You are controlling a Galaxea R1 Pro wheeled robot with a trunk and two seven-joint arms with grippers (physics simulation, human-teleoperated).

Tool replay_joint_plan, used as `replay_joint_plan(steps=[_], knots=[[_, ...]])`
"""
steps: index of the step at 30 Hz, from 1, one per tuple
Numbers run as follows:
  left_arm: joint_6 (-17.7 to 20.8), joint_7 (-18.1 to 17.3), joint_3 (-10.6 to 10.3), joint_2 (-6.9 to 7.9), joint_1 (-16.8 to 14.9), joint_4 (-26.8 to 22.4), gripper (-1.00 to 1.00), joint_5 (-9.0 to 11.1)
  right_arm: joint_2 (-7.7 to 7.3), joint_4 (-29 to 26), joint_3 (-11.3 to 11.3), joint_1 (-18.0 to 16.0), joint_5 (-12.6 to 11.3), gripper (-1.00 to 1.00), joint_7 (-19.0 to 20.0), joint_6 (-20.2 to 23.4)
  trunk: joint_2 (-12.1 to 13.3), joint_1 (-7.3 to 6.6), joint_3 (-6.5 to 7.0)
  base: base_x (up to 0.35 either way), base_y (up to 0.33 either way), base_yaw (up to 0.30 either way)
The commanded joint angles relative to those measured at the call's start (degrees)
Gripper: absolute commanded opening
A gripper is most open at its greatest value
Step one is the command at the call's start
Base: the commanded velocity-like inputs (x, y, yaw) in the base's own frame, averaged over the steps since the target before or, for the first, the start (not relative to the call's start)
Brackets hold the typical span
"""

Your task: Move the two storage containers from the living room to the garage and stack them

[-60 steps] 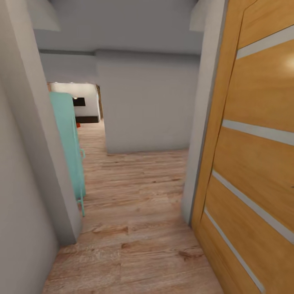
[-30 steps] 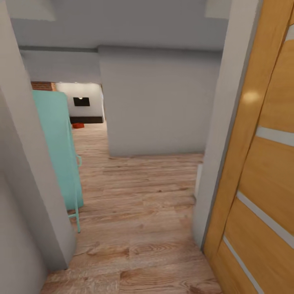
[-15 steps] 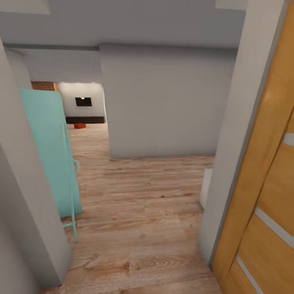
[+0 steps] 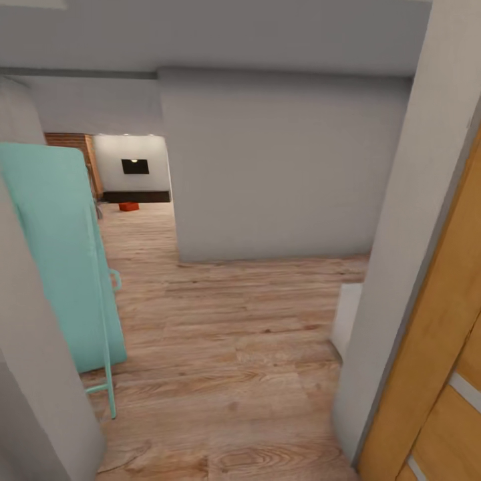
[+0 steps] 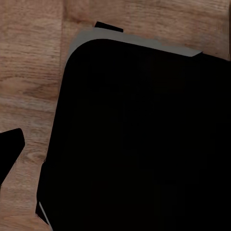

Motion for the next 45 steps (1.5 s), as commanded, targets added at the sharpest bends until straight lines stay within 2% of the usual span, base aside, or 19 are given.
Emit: replay_joint_plan(steps=[1,45], knots=[[-0.11,0.06,0.02,0.00,-0.01,-0.02,1.00,0.24,0.03,0.18,0.49,-0.07,-0.50,1.00,-0.02,-0.33,-0.03,0.03,-0.05,0.323,0.000,0.000],[-0.06,0.10,0.02,0.06,-0.01,-0.02,1.00,0.24,-0.01,0.18,0.53,-0.07,-0.40,1.00,0.31,-0.31,-0.03,0.03,-0.05,0.324,0.000,0.000]])
